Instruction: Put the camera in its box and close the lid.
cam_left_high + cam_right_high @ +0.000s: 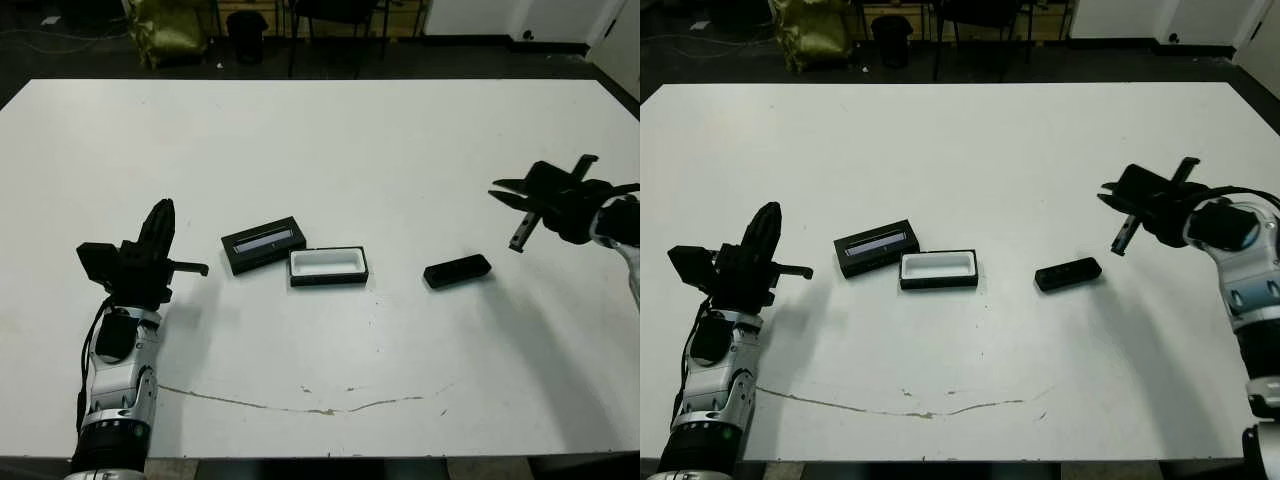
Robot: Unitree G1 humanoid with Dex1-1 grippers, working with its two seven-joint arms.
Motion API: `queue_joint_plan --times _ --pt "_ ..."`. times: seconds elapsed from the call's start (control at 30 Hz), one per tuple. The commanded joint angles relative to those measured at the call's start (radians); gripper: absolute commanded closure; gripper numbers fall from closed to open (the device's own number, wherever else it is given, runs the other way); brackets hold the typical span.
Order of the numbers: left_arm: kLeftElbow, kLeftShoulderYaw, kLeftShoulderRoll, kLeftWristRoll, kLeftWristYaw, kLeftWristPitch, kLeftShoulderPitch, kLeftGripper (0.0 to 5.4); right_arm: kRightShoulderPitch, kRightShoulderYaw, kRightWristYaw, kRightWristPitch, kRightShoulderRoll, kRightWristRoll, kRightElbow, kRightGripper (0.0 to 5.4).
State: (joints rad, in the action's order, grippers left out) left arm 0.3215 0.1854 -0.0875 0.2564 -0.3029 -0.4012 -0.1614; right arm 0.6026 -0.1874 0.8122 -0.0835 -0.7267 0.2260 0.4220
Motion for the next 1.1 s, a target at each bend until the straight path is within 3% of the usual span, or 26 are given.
queue_joint_plan --times 0.03,0.6,0.97,1.1 --pt "0.022 0.006 -0.017 -0.003 -0.007 -0.002 0.005 5.40 0.023 -0.041 0.035 0.006 0.001 0.031 0.030 5.39" --pt "0.023 0.004 -0.012 -0.011 0.000 -0.013 0.011 5.40 0.025 -0.139 0.109 -0.029 0.010 0.089 0.060 5.39" --pt "0.026 -0.001 -0.003 -0.007 -0.003 -0.012 0.016 5.40 0.010 -0.150 0.129 0.012 0.036 0.097 0.073 5.39" --pt "0.028 0.000 -0.002 -0.004 -0.007 -0.015 0.017 5.40 0.009 -0.155 0.124 -0.013 0.040 0.099 0.094 5.39"
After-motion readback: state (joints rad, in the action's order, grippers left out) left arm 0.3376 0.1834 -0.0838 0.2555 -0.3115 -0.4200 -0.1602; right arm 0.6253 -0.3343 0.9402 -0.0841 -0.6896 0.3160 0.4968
